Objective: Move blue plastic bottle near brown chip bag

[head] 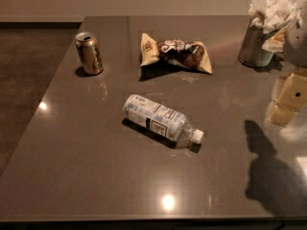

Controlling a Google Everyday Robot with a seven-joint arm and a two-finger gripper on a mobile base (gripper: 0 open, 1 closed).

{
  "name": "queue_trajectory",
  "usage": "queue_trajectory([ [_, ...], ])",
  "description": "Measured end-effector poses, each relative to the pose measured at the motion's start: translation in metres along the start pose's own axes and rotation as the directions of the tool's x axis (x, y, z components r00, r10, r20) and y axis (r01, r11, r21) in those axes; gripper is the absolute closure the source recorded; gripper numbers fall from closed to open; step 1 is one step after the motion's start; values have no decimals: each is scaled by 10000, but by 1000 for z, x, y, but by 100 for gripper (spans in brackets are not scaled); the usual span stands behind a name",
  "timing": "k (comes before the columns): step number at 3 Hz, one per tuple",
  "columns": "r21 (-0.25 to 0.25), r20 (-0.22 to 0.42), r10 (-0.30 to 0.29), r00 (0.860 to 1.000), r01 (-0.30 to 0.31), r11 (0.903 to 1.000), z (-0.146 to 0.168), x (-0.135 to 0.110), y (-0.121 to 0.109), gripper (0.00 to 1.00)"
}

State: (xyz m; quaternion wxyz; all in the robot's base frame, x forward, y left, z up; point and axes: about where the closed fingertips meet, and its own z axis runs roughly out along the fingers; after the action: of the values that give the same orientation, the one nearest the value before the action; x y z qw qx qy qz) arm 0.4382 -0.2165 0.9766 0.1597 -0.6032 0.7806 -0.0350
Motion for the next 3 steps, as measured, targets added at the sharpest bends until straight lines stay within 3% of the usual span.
queue_trajectory([
  [2,14,124,181,9998,-182,9998,0,-6,-2,0],
  [3,-427,610,455,9971,-429,9982,21,-44,4,0],
])
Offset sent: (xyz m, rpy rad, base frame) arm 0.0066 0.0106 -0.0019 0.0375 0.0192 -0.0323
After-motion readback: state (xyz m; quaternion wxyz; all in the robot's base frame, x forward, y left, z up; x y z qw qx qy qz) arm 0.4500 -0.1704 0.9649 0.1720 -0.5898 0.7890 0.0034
